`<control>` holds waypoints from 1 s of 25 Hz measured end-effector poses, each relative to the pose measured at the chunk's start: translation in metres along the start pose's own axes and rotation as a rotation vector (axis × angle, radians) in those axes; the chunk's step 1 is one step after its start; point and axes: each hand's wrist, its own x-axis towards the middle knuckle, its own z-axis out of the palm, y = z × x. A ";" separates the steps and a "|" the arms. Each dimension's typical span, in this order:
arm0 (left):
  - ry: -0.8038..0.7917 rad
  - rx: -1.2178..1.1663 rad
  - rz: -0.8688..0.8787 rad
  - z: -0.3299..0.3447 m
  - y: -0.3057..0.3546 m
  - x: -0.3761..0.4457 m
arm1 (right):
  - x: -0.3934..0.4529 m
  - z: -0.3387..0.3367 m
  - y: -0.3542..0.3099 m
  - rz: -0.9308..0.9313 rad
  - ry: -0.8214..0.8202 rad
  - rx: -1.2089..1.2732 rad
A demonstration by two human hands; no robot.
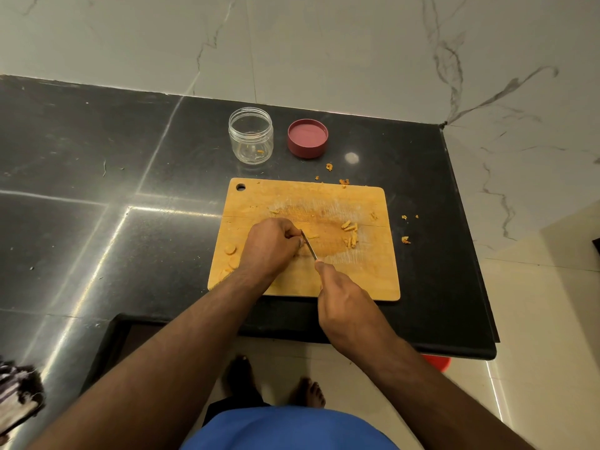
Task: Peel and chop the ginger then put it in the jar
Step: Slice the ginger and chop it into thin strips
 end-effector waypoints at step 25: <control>0.009 0.007 -0.020 -0.001 -0.001 -0.002 | -0.003 -0.008 -0.004 0.003 0.053 -0.048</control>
